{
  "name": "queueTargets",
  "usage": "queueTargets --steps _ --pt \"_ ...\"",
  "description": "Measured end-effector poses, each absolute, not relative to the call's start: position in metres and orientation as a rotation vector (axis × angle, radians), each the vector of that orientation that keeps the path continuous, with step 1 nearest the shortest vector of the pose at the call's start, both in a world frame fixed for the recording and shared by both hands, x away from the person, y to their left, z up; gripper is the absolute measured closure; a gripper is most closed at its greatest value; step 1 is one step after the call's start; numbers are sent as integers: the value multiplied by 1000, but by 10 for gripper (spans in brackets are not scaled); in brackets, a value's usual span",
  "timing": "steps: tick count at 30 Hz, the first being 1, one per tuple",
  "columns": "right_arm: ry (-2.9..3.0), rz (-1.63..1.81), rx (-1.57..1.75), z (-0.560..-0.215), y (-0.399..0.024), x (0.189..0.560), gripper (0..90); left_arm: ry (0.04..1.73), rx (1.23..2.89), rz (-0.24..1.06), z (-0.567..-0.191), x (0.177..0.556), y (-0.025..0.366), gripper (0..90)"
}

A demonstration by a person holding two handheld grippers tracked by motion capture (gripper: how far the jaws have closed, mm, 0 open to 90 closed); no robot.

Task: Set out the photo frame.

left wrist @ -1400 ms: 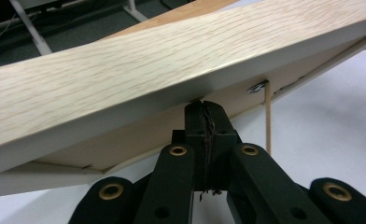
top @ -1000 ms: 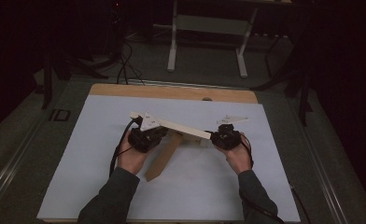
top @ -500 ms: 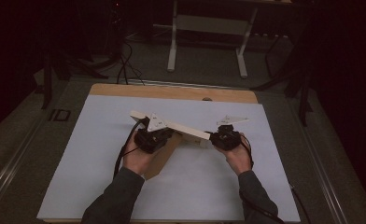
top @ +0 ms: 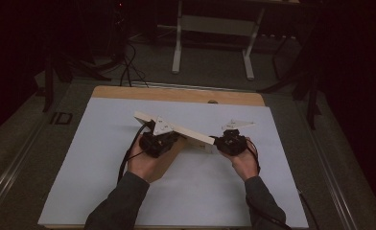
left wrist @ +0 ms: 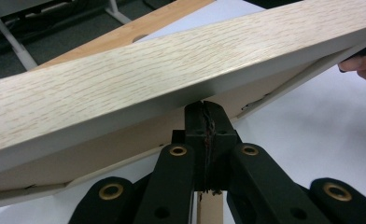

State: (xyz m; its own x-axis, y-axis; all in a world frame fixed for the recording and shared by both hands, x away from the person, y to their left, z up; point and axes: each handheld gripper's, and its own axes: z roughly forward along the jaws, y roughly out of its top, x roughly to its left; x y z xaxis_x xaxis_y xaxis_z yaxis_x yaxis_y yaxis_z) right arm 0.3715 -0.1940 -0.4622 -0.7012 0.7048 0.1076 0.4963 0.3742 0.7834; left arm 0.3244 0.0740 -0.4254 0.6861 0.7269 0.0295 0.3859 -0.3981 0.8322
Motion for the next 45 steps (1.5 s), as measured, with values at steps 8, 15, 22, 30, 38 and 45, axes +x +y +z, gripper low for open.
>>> queueTargets --steps 8,15,22,30,38,45 --pt "2392 1237 1060 -462 -193 369 900 843 2034 488 -425 323 69 900" --pt "2397 1242 1040 -463 -191 365 900 849 2029 480 -426 325 69 900" --pt "2407 1243 1018 -462 -189 361 900 859 2021 466 -427 329 72 900" --pt "2434 1228 976 -461 -184 355 900 860 2012 448 -427 332 77 900" --pt "2457 1215 930 -460 -177 349 900 817 2017 402 -428 339 86 900" --pt "2484 1206 885 -459 -169 344 900 777 2033 360 -428 347 95 900"
